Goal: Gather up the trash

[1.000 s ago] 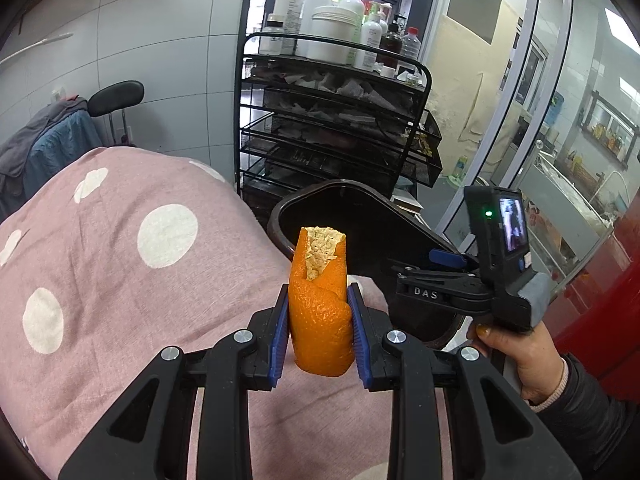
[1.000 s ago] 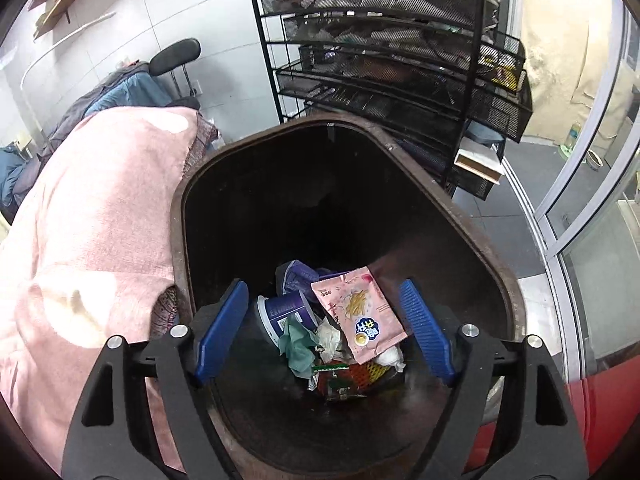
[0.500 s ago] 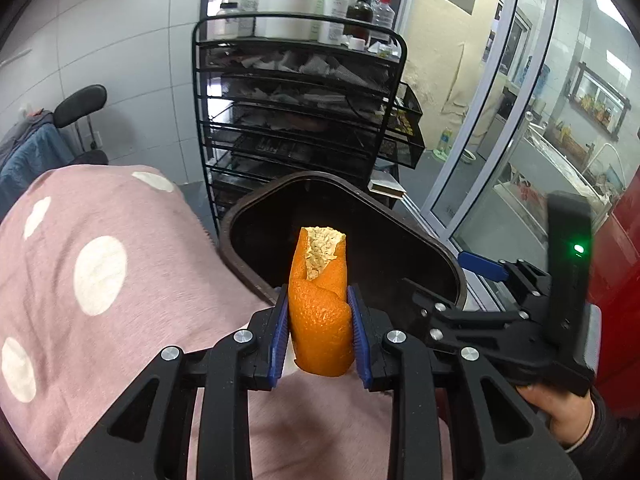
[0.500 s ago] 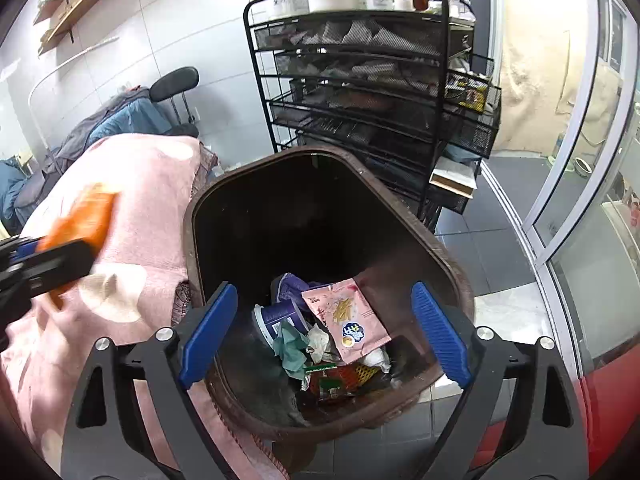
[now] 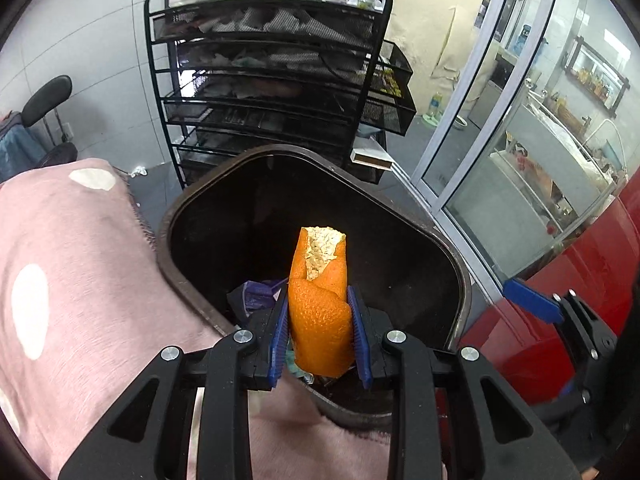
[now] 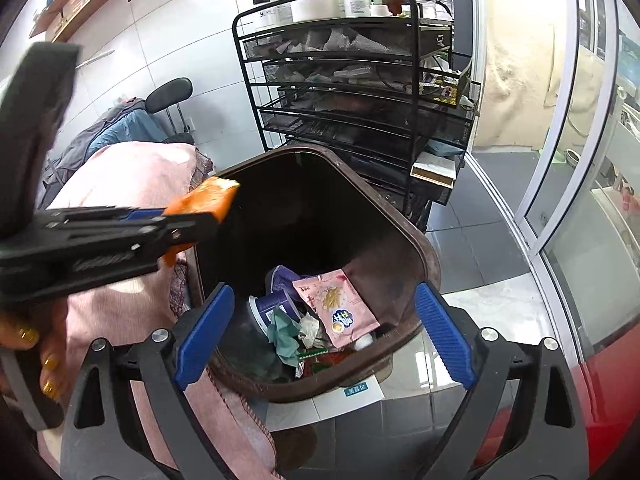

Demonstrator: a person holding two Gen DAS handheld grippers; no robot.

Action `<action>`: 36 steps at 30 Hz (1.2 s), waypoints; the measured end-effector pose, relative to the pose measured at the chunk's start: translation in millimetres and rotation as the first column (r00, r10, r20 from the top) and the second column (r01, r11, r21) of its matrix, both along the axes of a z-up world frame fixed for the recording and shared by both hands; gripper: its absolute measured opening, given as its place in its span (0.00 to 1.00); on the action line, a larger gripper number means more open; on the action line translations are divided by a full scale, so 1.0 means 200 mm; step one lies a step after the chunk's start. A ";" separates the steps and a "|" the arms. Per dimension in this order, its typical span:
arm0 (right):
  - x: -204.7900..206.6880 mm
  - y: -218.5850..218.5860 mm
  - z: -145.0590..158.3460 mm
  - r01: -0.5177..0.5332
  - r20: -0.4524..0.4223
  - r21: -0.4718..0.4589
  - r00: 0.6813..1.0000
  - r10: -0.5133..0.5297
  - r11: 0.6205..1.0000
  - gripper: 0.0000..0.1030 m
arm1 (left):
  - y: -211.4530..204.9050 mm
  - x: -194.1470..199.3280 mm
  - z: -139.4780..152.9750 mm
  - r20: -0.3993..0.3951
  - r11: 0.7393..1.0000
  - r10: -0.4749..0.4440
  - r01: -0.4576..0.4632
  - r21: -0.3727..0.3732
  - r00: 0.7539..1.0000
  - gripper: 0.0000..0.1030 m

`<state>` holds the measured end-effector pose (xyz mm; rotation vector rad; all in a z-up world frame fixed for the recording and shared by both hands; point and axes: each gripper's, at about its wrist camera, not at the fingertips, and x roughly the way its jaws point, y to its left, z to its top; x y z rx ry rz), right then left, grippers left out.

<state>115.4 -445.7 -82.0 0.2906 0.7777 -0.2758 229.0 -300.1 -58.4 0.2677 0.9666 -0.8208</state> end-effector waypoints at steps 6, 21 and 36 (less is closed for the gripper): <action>-0.05 0.00 -0.02 0.009 -0.005 0.013 1.000 -0.009 1.000 0.89 | -0.07 0.02 -0.05 -0.025 1.000 -0.012 0.013 0.028 1.000 0.27; -0.10 0.04 -0.04 -0.010 -0.015 0.037 1.000 0.011 0.999 0.89 | -0.08 0.05 -0.02 0.011 1.000 0.026 -0.026 -0.018 1.000 0.88; -0.10 0.09 -0.02 -0.029 0.007 0.012 1.000 0.028 1.000 0.91 | 0.36 -0.18 0.25 0.200 0.970 0.185 -0.146 -0.193 0.962 0.95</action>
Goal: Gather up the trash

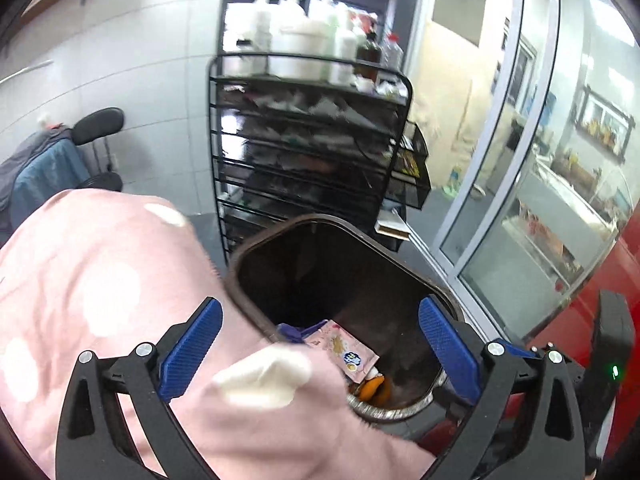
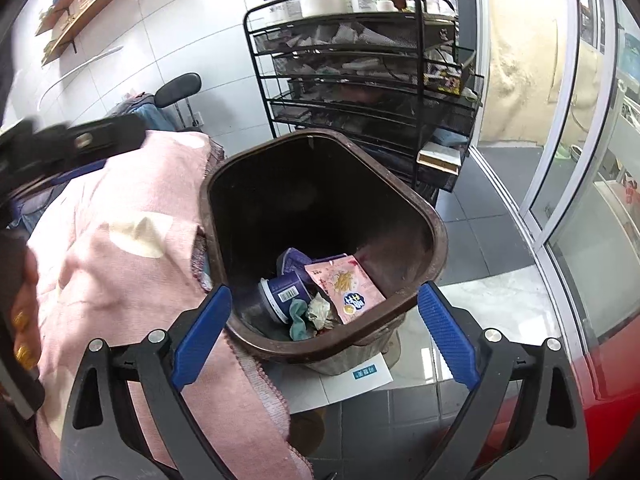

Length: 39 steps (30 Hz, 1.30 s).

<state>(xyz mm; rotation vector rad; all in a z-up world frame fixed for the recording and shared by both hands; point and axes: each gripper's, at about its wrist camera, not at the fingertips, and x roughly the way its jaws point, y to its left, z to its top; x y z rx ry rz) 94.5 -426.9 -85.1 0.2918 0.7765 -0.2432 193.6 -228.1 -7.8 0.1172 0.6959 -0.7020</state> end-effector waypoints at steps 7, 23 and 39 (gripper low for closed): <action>-0.04 0.14 0.10 -0.038 0.094 -0.067 0.995 0.044 0.997 0.95 | 0.31 -0.12 0.06 0.044 0.989 0.145 -0.143 -0.038 0.988 0.95; -0.17 0.62 0.33 -0.206 0.303 -0.123 0.924 0.234 0.971 0.95 | 0.85 -0.47 0.10 0.237 0.878 0.474 -0.476 -0.051 0.848 0.95; -0.39 1.00 0.41 -0.299 0.420 -0.248 0.824 0.381 0.921 0.95 | 1.06 -0.76 0.10 0.329 0.807 0.583 -0.577 -0.124 0.743 0.95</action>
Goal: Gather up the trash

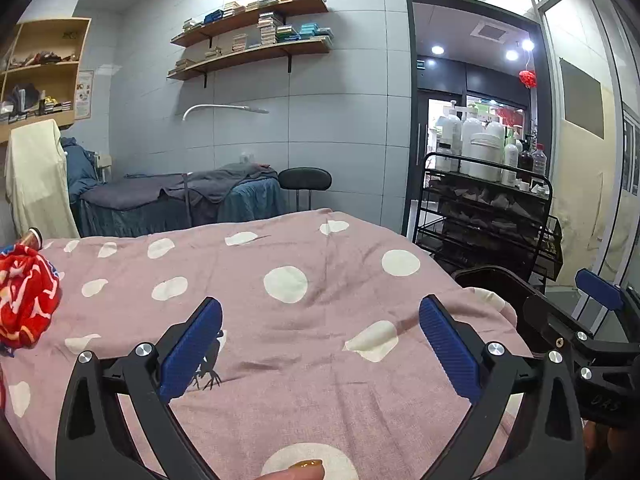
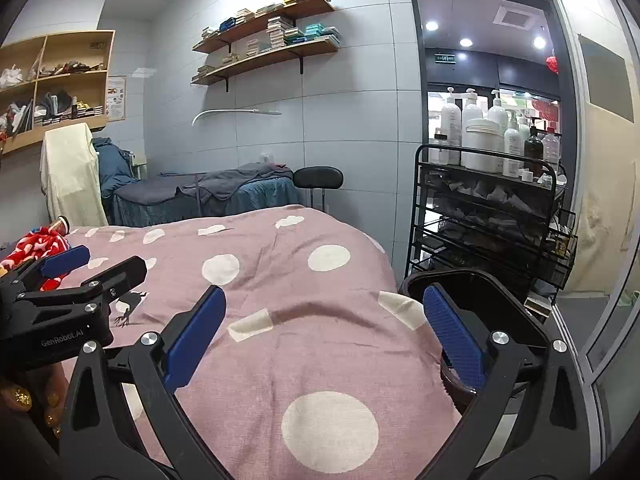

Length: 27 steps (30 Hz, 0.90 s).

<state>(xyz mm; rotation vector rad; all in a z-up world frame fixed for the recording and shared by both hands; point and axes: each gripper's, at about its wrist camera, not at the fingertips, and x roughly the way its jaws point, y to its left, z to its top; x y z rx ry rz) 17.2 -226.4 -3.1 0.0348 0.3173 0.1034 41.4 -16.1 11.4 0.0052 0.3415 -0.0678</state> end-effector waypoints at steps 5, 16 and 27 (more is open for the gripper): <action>-0.02 0.04 0.01 -0.013 0.014 -0.010 1.000 0.013 1.000 0.95 | 0.04 -0.04 0.01 0.027 1.000 0.018 -0.018 0.004 0.999 0.95; -0.03 0.04 0.03 -0.008 0.015 -0.006 1.000 0.008 1.000 0.95 | 0.04 -0.05 0.02 0.028 1.000 0.005 -0.005 -0.012 1.000 0.95; -0.03 0.04 0.03 -0.014 0.014 -0.008 1.000 0.014 1.000 0.95 | 0.05 -0.06 0.02 0.024 1.000 0.005 -0.004 -0.013 1.000 0.95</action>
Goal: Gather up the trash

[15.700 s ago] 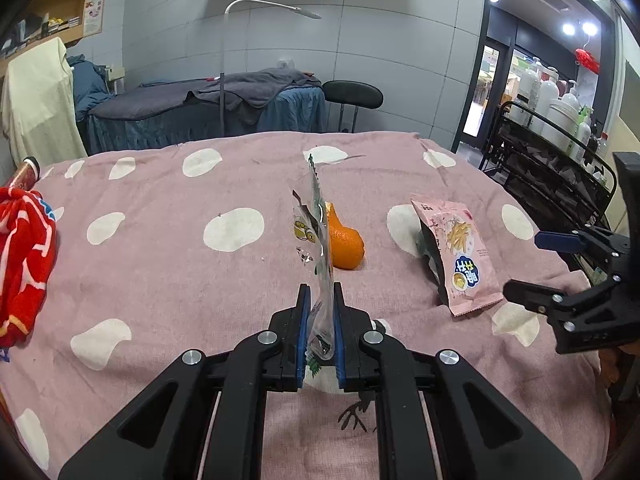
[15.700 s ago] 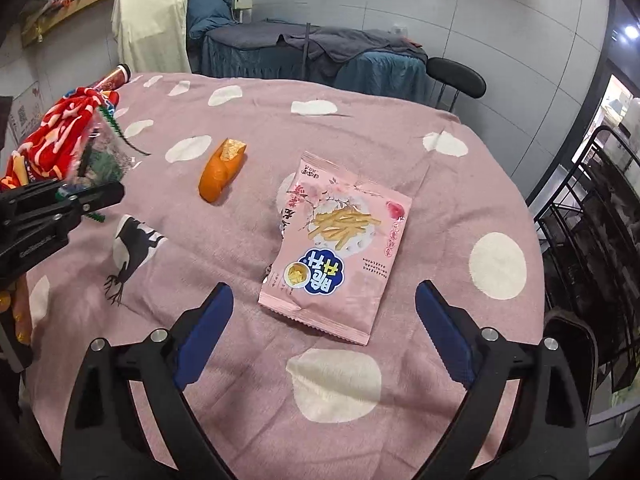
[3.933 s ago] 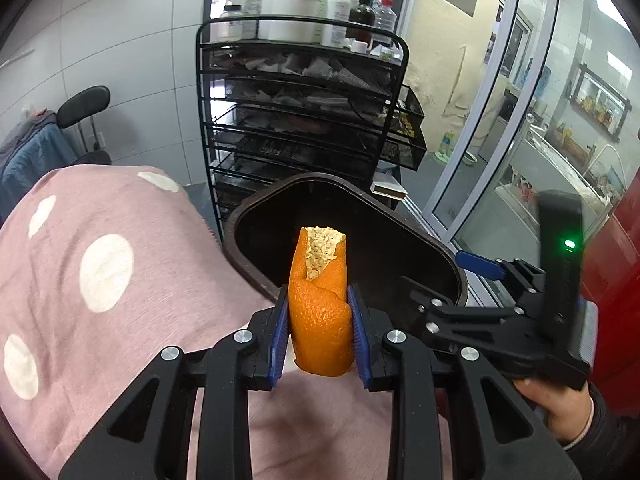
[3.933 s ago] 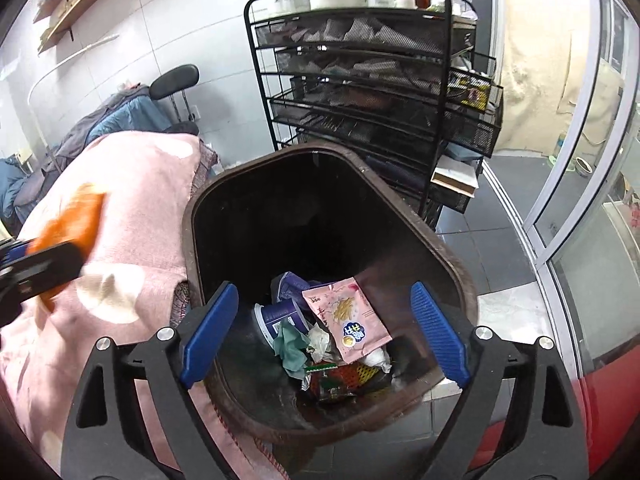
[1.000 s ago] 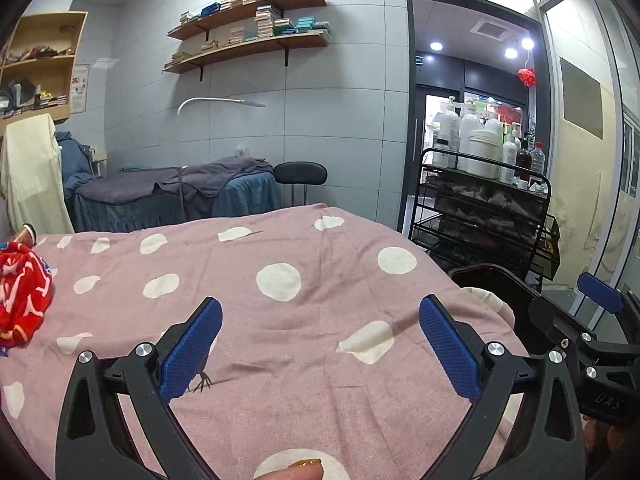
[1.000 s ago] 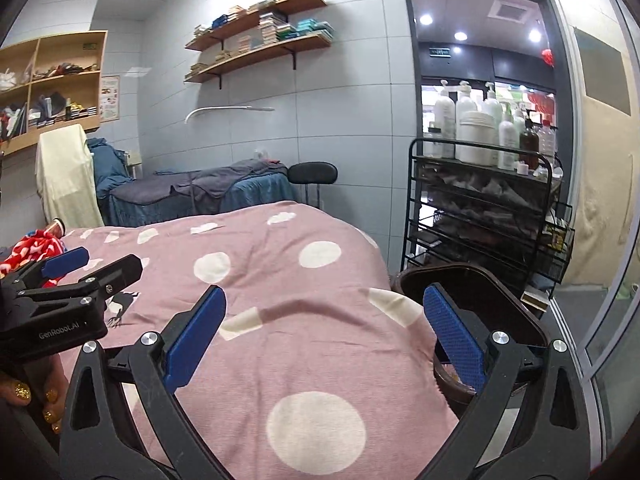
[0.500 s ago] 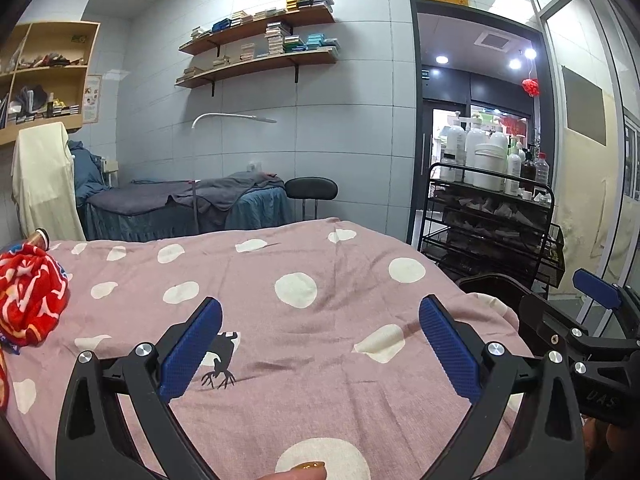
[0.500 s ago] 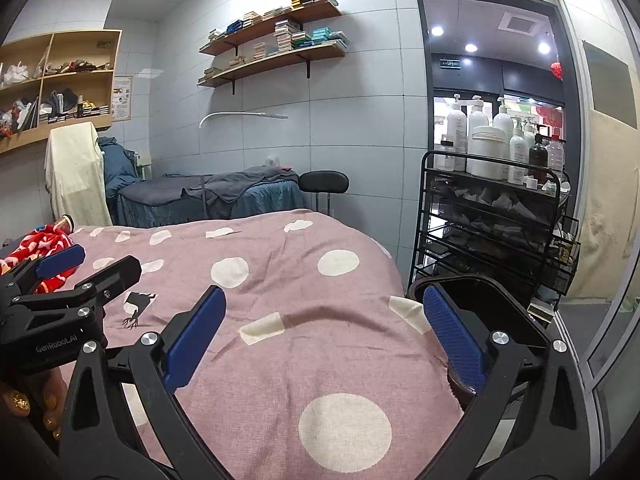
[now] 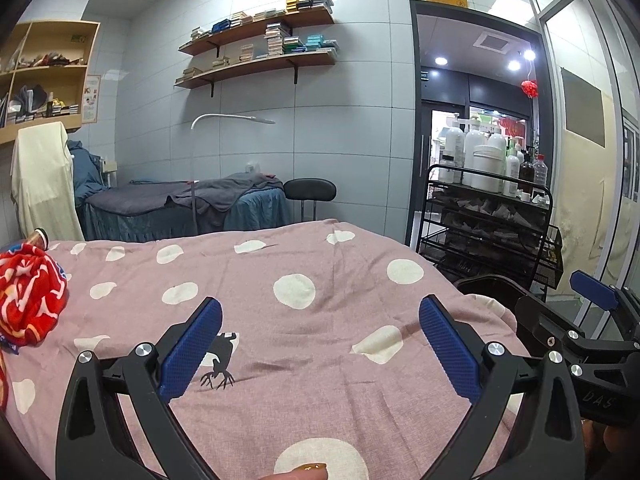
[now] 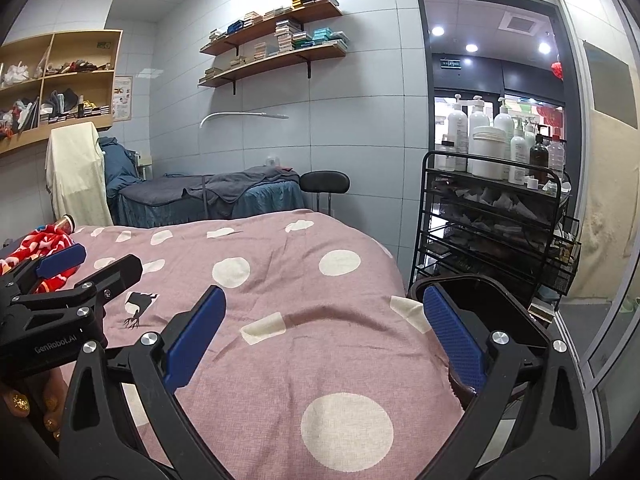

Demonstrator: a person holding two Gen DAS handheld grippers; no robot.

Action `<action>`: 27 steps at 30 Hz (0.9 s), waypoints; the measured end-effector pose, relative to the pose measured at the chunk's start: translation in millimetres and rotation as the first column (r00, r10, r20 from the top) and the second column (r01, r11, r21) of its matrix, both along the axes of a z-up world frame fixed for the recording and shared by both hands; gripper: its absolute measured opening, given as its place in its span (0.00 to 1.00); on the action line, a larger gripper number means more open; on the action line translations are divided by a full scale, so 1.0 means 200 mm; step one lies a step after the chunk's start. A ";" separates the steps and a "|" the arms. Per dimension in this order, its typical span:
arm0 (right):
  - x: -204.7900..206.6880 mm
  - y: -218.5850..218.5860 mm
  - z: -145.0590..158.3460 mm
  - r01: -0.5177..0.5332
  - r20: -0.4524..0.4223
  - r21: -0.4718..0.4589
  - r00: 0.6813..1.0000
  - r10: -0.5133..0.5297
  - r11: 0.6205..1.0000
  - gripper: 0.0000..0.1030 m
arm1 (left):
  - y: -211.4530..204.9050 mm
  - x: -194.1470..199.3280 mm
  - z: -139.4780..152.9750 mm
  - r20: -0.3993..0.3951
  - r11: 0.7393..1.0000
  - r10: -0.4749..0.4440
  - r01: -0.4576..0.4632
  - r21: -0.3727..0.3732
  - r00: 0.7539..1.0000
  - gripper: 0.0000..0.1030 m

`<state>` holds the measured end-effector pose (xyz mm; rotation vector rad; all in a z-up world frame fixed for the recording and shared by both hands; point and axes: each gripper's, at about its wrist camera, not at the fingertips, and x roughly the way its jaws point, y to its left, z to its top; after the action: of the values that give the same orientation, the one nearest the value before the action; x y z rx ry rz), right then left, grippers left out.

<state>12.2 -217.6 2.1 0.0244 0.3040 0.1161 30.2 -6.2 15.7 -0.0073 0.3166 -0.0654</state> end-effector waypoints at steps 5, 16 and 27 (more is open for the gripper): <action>0.00 0.00 0.00 0.000 -0.001 0.001 1.000 0.000 1.000 0.95 | 0.00 0.00 0.00 0.000 1.000 -0.005 0.005 0.002 1.000 0.95; 0.01 -0.01 -0.01 0.007 -0.006 0.010 1.000 -0.007 1.000 0.95 | -0.01 0.00 0.00 -0.004 1.000 -0.014 0.014 0.001 1.000 0.95; 0.01 -0.01 -0.01 0.010 -0.011 0.009 1.000 -0.010 1.000 0.95 | -0.02 0.00 0.00 -0.005 1.000 -0.015 0.015 0.001 1.000 0.95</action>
<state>13.4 -220.1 -0.3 0.0357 0.3144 0.1075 30.8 -10.4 16.2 -0.0037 0.3212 -0.0804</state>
